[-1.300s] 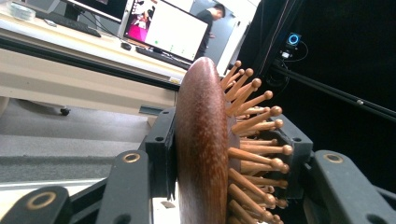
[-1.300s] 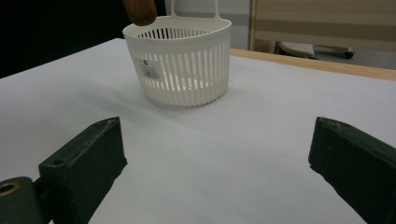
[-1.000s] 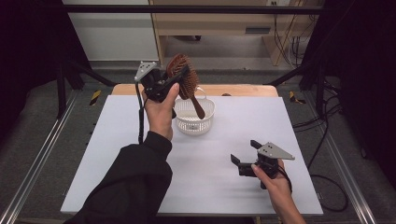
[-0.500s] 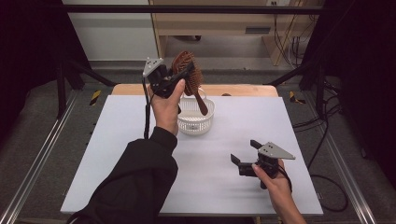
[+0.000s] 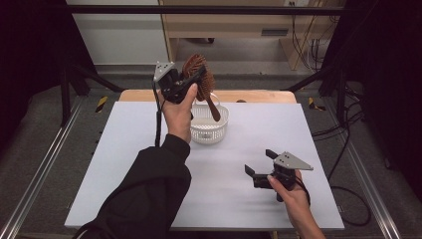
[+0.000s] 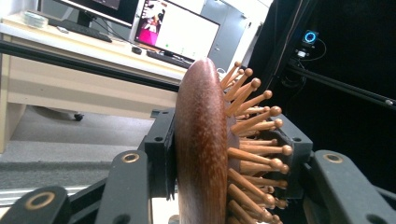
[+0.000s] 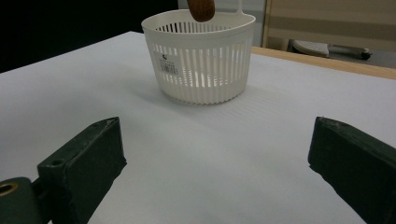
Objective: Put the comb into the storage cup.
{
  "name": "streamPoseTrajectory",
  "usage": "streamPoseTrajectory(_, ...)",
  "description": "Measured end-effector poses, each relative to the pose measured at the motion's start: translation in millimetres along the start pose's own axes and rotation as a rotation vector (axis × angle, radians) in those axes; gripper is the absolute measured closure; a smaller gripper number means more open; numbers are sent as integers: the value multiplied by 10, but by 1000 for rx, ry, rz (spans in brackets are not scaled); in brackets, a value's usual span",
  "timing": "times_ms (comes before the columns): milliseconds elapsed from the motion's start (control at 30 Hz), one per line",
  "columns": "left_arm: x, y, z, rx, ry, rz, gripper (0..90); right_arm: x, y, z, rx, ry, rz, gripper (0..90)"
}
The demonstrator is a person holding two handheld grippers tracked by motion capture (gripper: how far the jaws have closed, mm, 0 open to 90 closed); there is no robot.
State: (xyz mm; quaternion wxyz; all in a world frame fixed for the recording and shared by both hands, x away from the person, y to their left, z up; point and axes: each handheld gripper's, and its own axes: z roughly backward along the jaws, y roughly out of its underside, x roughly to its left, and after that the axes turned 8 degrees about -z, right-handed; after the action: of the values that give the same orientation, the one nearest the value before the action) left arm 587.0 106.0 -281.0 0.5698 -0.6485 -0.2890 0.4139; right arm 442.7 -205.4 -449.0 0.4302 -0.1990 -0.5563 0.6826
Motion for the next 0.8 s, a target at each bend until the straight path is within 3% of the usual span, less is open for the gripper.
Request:
streamPoseTrajectory(467,80,43,-60,2,-22,-15,504,-35,-7,22,-12,7,-13,39)
streamPoseTrajectory(600,104,55,-66,3,-21,-1,504,-37,-8,25,-12,7,-15,39)
streamPoseTrajectory(800,106,58,-70,2,-28,-29,504,-36,-7,22,-13,8,-14,39)
